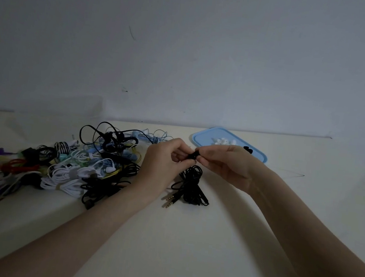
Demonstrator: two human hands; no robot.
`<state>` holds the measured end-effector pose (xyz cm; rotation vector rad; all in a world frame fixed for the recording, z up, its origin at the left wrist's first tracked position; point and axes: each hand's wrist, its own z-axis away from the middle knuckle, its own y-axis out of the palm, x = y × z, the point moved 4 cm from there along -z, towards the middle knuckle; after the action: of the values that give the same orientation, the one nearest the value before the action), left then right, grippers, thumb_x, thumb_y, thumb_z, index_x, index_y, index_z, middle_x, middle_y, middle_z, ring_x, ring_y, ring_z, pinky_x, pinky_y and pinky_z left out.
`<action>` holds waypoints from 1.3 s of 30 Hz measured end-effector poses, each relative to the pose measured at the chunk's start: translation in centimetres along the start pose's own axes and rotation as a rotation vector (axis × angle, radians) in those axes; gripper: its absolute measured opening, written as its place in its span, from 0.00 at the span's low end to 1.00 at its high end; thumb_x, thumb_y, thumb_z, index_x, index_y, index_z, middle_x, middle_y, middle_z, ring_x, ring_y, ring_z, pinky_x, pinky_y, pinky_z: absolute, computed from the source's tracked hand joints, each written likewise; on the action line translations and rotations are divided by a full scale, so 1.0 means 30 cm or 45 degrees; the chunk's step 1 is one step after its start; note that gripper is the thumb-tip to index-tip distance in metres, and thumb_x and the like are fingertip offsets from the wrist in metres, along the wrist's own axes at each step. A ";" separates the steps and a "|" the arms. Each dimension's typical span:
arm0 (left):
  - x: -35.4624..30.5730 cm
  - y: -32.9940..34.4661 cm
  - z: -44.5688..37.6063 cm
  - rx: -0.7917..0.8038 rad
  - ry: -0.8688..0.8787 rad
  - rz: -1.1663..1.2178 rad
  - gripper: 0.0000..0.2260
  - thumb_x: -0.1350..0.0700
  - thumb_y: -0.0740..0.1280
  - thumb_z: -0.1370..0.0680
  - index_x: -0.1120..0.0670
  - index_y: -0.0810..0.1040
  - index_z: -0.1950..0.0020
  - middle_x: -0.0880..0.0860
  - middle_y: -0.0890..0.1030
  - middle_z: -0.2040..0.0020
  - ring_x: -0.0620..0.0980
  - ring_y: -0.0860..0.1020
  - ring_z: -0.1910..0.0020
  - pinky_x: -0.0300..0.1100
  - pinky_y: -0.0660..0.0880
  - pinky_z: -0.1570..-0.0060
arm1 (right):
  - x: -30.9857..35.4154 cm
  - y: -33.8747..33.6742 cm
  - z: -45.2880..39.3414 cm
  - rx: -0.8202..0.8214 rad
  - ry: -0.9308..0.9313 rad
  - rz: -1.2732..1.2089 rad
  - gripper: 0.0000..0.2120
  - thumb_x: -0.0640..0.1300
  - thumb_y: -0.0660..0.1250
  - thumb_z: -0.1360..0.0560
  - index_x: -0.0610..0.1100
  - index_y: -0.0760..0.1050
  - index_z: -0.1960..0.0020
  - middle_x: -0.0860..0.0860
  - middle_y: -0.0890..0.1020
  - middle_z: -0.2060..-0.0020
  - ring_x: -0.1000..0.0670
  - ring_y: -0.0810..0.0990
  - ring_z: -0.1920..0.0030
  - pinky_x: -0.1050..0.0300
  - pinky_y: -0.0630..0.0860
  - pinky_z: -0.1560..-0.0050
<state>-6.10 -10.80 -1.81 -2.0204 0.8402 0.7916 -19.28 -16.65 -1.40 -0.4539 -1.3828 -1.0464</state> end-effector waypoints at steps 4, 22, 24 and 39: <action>0.010 -0.002 -0.008 0.001 -0.053 0.019 0.08 0.65 0.74 0.32 0.53 0.79 0.59 0.45 0.80 0.65 0.39 0.77 0.64 0.33 0.75 0.57 | 0.010 -0.003 -0.001 -0.021 -0.103 0.099 0.04 0.29 0.65 0.27 0.33 0.78 0.59 0.46 0.84 0.67 0.53 0.83 0.65 0.66 0.80 0.58; 0.016 -0.084 -0.040 0.841 -0.240 -0.352 0.09 0.59 0.68 0.26 0.47 0.78 0.49 0.40 0.79 0.52 0.42 0.77 0.48 0.27 0.71 0.54 | -0.014 0.012 -0.021 -0.217 -0.292 0.225 0.05 0.32 0.66 0.27 0.39 0.77 0.56 0.44 0.80 0.62 0.52 0.80 0.62 0.66 0.78 0.61; 0.022 -0.081 -0.040 0.803 -0.216 -0.380 0.08 0.59 0.71 0.28 0.46 0.79 0.54 0.41 0.80 0.55 0.44 0.78 0.50 0.33 0.73 0.54 | -0.017 0.007 -0.024 -0.214 -0.290 0.270 0.05 0.32 0.66 0.26 0.41 0.78 0.55 0.45 0.81 0.61 0.52 0.79 0.60 0.66 0.77 0.61; -0.001 -0.092 -0.067 0.382 -0.343 0.191 0.05 0.64 0.67 0.25 0.54 0.77 0.55 0.51 0.81 0.62 0.43 0.79 0.64 0.32 0.76 0.61 | -0.006 0.038 -0.025 -0.028 -0.488 0.218 0.09 0.30 0.62 0.25 0.40 0.78 0.52 0.47 0.81 0.58 0.53 0.78 0.62 0.62 0.73 0.60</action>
<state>-3.50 -11.18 0.38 -1.5622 0.9008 0.9368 -17.90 -16.62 -1.38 -0.8062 -1.6368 -0.8624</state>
